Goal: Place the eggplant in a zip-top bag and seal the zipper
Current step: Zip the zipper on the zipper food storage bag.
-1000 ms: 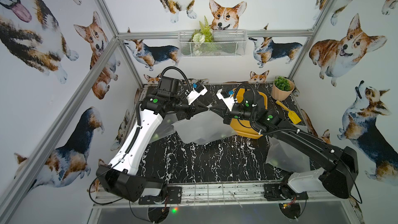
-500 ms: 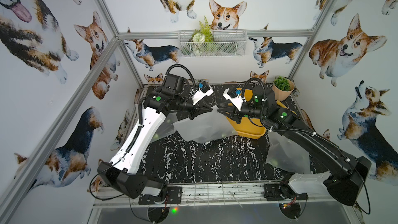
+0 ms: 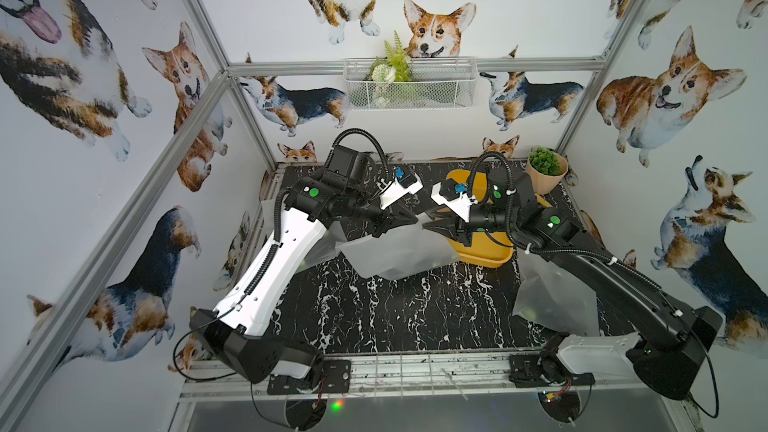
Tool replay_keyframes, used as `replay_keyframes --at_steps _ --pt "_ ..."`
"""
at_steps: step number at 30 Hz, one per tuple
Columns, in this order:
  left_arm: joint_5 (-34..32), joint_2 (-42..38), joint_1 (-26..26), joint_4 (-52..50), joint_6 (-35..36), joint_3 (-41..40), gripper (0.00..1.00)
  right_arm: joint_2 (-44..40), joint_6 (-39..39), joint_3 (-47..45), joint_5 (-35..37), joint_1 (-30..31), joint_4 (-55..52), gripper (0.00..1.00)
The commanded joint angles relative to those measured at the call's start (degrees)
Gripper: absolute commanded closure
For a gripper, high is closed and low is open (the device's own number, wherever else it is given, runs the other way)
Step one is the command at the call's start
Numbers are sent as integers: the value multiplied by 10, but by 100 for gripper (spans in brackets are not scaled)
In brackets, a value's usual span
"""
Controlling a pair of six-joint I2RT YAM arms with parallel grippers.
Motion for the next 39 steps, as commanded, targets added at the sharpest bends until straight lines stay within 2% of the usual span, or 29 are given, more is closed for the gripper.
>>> replay_keyframes --at_steps 1,10,16,20,24,28,33,39 --pt "6 -7 -1 -12 20 -5 100 8 -29 9 -15 0 3 65" --pt "3 -7 -1 -13 25 -7 100 24 -30 22 -38 1 13 71" --pt "3 -7 0 -10 24 -8 100 30 -33 25 -55 4 11 79" --pt "0 -9 0 -4 21 -11 100 29 -47 25 -64 8 -3 96" --pt "-6 -11 0 6 12 -16 100 14 -25 4 -69 11 32 100" --pt "-26 -23 0 43 -15 -38 98 3 14 -15 -11 34 74 100" --pt "-48 -44 3 69 -37 -61 97 -9 98 -52 116 70 130 100" --pt "-47 -42 4 76 -47 -64 97 -11 164 -44 130 71 134 100"
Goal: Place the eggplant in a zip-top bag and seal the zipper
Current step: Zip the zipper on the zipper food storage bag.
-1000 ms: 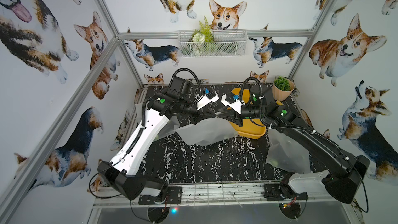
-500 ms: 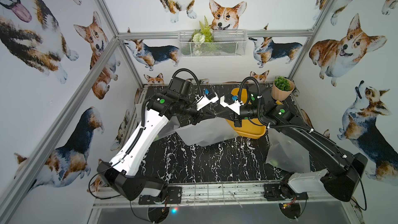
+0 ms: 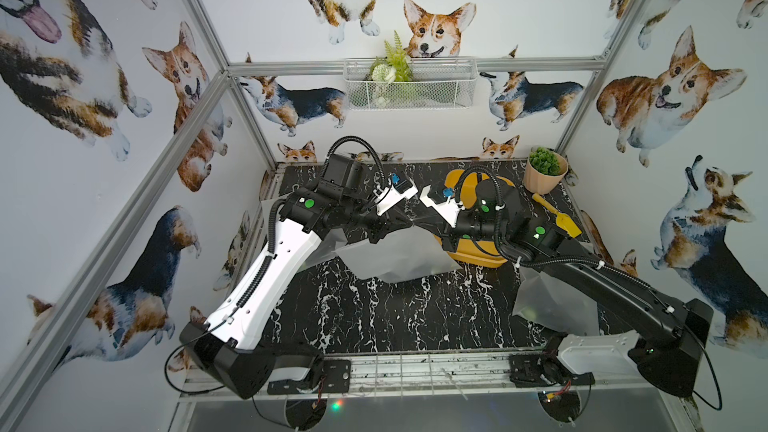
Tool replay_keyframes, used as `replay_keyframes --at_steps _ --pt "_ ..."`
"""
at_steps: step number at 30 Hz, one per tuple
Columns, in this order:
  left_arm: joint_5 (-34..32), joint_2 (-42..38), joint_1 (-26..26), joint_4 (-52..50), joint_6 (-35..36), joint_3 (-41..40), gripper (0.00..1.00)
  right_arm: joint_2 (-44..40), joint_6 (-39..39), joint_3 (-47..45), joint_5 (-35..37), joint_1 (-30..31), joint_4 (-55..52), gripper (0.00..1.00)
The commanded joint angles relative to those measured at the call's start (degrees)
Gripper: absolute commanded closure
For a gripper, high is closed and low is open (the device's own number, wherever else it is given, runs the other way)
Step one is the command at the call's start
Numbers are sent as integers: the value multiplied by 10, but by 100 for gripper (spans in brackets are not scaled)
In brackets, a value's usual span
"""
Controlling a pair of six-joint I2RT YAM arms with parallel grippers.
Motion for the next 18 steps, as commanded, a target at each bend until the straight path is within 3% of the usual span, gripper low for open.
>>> replay_keyframes --at_steps 1,4,9,18 --pt "-4 1 1 35 -10 -5 97 -4 60 3 10 3 52 100" --pt "-12 6 3 39 -17 -8 96 -5 71 -11 62 15 95 100" --pt "-35 12 10 21 -16 -6 95 3 35 -41 250 69 164 100" --pt "-33 26 37 -29 6 8 95 2 29 -57 310 70 226 100"
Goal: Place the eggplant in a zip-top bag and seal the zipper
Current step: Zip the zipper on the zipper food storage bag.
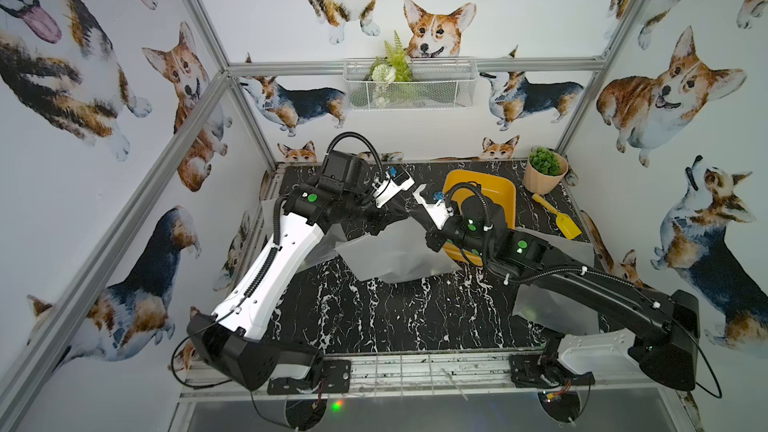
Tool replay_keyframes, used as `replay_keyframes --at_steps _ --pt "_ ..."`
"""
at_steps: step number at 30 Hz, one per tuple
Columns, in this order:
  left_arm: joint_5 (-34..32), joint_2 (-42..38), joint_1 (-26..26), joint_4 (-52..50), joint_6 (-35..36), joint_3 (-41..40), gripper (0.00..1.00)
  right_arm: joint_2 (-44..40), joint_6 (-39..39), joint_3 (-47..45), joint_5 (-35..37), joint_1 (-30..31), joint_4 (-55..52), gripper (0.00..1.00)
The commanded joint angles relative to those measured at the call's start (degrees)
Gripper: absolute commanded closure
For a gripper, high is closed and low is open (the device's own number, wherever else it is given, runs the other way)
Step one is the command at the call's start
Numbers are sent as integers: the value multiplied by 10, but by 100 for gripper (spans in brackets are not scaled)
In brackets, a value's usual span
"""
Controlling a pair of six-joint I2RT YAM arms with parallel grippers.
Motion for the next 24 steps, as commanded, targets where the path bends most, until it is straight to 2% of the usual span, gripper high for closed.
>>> replay_keyframes --at_steps 1,14,24 --pt "-8 1 13 -45 17 3 94 -9 -7 -4 70 0 111 100" --pt "4 6 41 -60 27 3 95 -9 -20 -8 100 -3 133 100" --pt "-15 6 51 -65 30 -2 95 -9 -33 -5 128 -8 135 100"
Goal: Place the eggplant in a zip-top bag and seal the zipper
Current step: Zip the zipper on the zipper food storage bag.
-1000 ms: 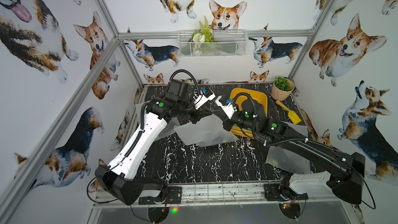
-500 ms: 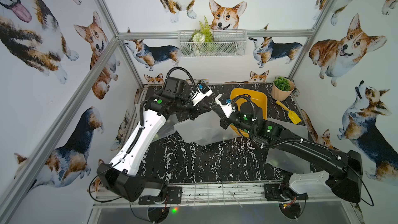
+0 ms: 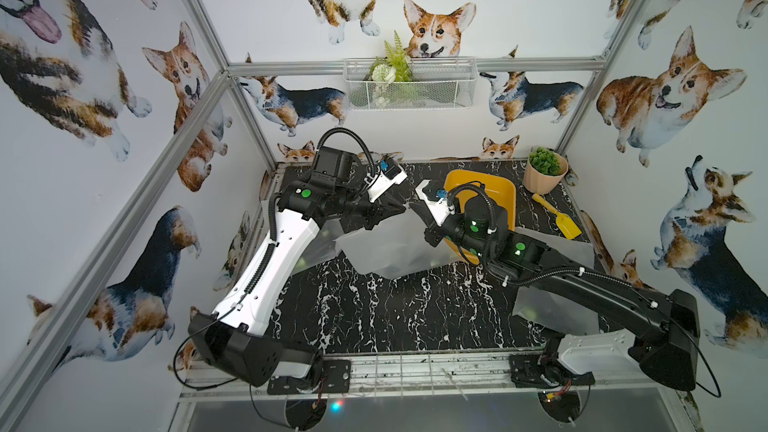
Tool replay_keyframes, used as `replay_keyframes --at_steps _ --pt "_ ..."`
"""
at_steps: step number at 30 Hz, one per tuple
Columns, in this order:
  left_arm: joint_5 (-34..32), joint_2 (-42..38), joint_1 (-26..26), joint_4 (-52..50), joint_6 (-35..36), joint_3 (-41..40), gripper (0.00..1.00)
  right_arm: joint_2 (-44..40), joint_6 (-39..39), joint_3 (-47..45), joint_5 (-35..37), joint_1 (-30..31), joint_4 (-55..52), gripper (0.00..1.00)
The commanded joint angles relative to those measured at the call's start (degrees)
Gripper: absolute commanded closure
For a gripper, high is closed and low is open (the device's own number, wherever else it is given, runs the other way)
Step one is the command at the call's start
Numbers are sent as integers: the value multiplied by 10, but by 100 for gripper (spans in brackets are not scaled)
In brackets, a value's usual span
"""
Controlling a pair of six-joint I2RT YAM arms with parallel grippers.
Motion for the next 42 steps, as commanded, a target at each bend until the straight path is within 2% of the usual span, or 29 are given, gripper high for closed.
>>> replay_keyframes --at_steps 1,11,22,42 --pt "-65 0 13 -68 11 -8 95 -7 -8 9 96 -11 72 100" --pt "-80 23 48 -74 9 7 94 -9 -2 11 120 -49 72 100" --pt "-127 44 89 -74 7 23 93 -5 1 1 160 -98 77 100" --pt "-175 50 128 -71 2 33 93 0 5 -5 180 -129 76 100"
